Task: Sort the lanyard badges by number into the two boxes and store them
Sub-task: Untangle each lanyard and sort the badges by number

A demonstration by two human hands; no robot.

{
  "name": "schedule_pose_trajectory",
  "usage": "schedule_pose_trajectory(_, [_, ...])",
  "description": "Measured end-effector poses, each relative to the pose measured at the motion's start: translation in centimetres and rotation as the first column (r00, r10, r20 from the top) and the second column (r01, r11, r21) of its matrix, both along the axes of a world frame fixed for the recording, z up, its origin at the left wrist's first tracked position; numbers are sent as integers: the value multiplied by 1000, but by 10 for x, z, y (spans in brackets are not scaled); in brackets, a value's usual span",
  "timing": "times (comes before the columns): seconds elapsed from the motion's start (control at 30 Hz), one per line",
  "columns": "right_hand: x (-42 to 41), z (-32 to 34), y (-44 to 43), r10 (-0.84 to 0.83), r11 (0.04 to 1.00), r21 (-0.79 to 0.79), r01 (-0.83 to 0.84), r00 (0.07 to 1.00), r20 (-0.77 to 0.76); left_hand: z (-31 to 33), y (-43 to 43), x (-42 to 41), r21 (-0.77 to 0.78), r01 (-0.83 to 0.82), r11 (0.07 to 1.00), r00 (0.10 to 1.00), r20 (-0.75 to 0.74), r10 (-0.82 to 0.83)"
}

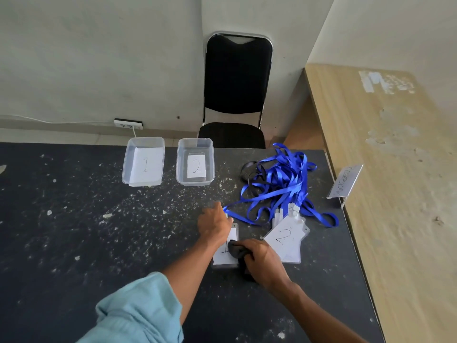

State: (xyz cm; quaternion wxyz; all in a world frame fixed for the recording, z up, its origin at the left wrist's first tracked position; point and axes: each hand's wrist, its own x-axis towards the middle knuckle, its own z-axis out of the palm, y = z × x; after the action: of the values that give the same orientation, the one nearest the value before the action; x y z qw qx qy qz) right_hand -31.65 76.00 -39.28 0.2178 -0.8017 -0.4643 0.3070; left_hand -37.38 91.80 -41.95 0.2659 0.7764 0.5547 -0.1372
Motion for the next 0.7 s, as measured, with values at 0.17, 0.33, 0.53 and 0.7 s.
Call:
schedule_pose_trajectory(0.17, [14, -1, -1, -266, 964, -32, 265, 962, -61, -2, -1, 1, 20, -16, 1000, 999, 50, 15])
schedule_pose_trajectory(0.33, [19, 8, 5, -391, 917, 26, 399, 909, -145, 13, 14, -4, -187, -98, 977, 961, 237, 141])
schedule_pose_trajectory(0.53, [9, 13, 23, -215, 974, 53, 222, 970, -112, 23, 21, -17, -546, -100, 832, 871, 357, 339])
schedule_pose_trajectory(0.7, [5, -8, 25, 17, 999, -44, -13, 996, 93, 4, 24, -36, -442, -90, 892, 903, 343, 261])
